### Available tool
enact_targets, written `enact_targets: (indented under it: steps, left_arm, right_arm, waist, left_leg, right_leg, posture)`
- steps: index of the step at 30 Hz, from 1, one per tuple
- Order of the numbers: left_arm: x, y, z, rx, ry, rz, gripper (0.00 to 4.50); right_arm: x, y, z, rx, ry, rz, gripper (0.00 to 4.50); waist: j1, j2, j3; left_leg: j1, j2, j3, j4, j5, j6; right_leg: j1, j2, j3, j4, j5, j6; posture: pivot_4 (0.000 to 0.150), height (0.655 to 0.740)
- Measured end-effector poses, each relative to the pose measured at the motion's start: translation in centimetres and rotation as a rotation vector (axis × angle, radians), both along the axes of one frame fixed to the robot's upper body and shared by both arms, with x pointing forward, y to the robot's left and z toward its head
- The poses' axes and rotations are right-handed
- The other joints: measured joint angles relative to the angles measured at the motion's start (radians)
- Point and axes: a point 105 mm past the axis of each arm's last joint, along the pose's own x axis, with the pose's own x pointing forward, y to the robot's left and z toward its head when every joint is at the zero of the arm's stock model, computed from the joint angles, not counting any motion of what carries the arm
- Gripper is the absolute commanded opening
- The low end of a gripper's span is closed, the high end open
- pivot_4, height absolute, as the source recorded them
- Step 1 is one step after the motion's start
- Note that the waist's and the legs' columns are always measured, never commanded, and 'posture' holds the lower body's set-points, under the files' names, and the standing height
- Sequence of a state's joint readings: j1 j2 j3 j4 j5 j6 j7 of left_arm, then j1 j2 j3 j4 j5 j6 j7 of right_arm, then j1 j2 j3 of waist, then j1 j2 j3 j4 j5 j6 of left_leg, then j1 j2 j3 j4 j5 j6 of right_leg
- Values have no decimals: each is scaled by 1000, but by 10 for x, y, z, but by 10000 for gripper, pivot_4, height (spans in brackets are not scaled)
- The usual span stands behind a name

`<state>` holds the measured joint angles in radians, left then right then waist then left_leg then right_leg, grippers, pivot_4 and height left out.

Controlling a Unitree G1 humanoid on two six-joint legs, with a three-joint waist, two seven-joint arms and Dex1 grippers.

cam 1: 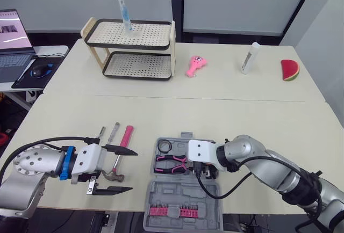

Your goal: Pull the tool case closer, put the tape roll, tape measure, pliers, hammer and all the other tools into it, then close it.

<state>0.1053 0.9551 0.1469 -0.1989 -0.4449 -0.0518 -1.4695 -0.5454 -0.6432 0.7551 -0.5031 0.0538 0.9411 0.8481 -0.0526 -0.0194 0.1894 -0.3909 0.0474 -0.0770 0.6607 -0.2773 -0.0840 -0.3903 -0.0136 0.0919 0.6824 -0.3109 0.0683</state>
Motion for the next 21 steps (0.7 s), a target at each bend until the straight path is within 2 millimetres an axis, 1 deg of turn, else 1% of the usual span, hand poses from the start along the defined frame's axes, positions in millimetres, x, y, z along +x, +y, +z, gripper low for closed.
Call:
enact_targets:
  steps: [7, 9, 10, 15, 17, 20, 21]
  left_arm:
    - [2, -2, 0, -5, -10, 9, 45000]
    - [2, -3, -1, -8, -8, 6, 45000]
    - [2, -4, -1, -10, -6, 4, 45000]
    - [3, -5, -2, -12, -7, 5, 45000]
    - [4, -5, -1, -14, -11, 11, 45000]
    - [5, -5, -1, -16, -14, 18, 45000]
    - [5, -5, -1, -16, -14, 18, 45000]
  right_arm:
    - [1, 5, -4, 3, 0, 5, 12571]
    - [1, 7, -3, 10, 2, 7, 19716]
    - [1, 8, -3, 13, 3, 7, 20900]
    - [4, 7, 5, 49, 9, -3, 30995]
    - [5, 5, 12, 69, 12, -3, 30995]
    - [7, 9, 26, 119, -8, 20, 30995]
    - [9, 12, 31, 141, -24, 29, 29446]
  waist:
    - [-4, 0, 0]
    - [-4, 0, 0]
    - [-4, 0, 0]
    - [-4, 0, 0]
    - [-4, 0, 0]
    - [-4, 0, 0]
    - [-4, 0, 0]
  left_leg:
    - [0, 0, -1, 0, 0, 0]
    - [0, 0, -1, 0, 0, 0]
    - [0, 0, -1, 0, 0, 0]
    - [0, 0, -1, 1, 0, 0]
    - [0, 0, -1, 1, 0, 0]
    - [0, 0, -2, 1, 0, 0]
    - [1, 0, -2, 1, 0, 0]
  right_leg:
    - [0, 0, -1, 1, 0, 0]
    - [0, 0, -1, 1, 0, 0]
    - [0, 0, -1, 1, 0, 0]
    - [1, 0, -1, 1, 0, 0]
    - [1, 0, -1, 1, 0, 0]
    - [1, 0, -2, 1, 0, 0]
    - [1, 0, -2, 2, 0, 0]
  posture:
    - [1500, 7350]
    - [1500, 7350]
    - [1500, 7350]
    - [1500, 7350]
    - [1500, 7350]
    - [1500, 7350]
    - [1500, 7350]
